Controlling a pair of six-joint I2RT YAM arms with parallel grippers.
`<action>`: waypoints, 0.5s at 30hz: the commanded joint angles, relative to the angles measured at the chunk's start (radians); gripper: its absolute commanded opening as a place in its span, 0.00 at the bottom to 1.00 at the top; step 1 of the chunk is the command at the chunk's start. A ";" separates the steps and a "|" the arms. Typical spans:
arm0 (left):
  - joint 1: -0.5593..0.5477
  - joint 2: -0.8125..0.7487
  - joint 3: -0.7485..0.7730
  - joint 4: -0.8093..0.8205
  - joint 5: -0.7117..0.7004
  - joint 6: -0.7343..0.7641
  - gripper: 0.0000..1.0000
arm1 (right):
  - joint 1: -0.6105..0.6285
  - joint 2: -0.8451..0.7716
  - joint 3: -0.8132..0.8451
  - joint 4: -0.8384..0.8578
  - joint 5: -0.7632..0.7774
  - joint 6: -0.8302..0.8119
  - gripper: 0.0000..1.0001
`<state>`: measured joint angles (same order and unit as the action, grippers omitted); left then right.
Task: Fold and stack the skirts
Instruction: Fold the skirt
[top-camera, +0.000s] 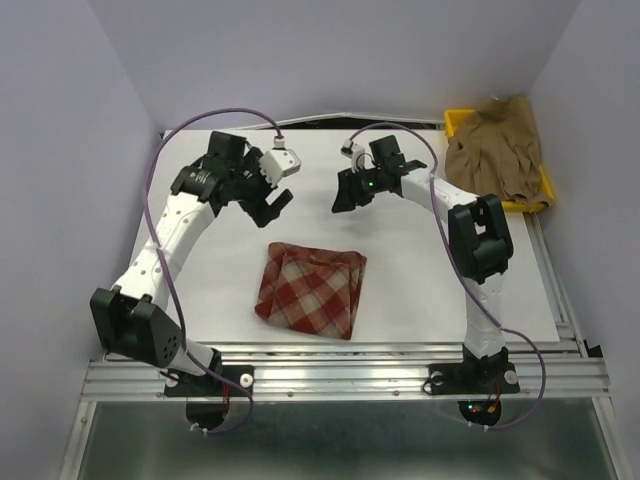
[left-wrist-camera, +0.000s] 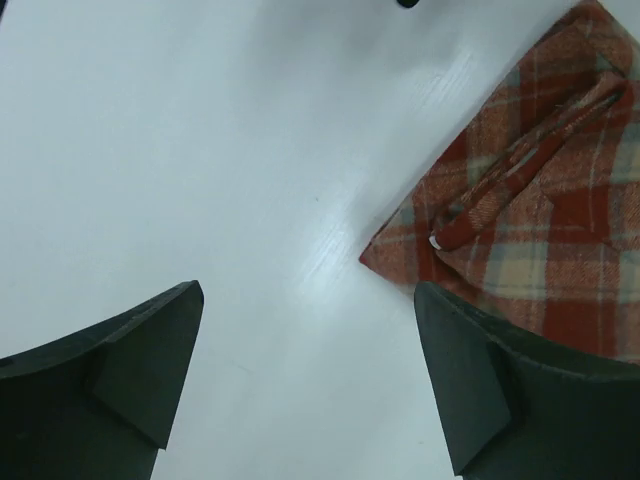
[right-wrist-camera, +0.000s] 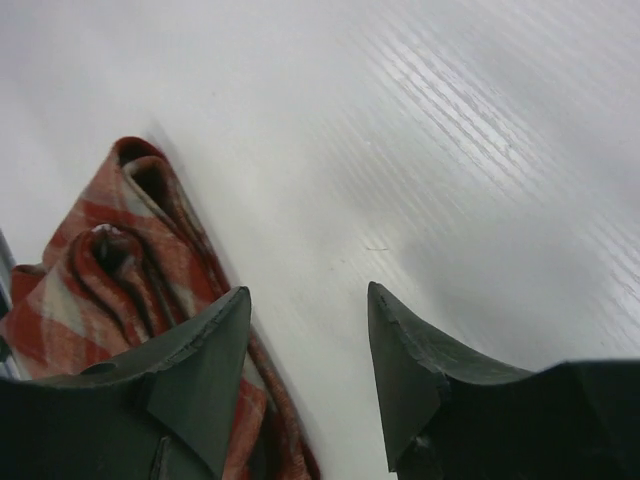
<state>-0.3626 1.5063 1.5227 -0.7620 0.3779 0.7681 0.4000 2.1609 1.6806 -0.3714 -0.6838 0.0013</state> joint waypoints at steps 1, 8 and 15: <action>0.025 -0.109 -0.176 0.239 0.018 -0.332 0.98 | 0.031 -0.087 0.077 -0.087 -0.048 -0.023 0.54; 0.083 -0.146 -0.444 0.309 0.282 -0.452 0.86 | 0.082 -0.148 -0.038 -0.104 -0.151 0.034 0.53; 0.122 -0.078 -0.565 0.495 0.270 -0.642 0.81 | 0.105 -0.078 -0.035 -0.096 -0.068 0.009 0.52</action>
<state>-0.2523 1.4315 0.9878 -0.4187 0.6369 0.2626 0.5003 2.0647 1.6428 -0.4686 -0.7834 0.0223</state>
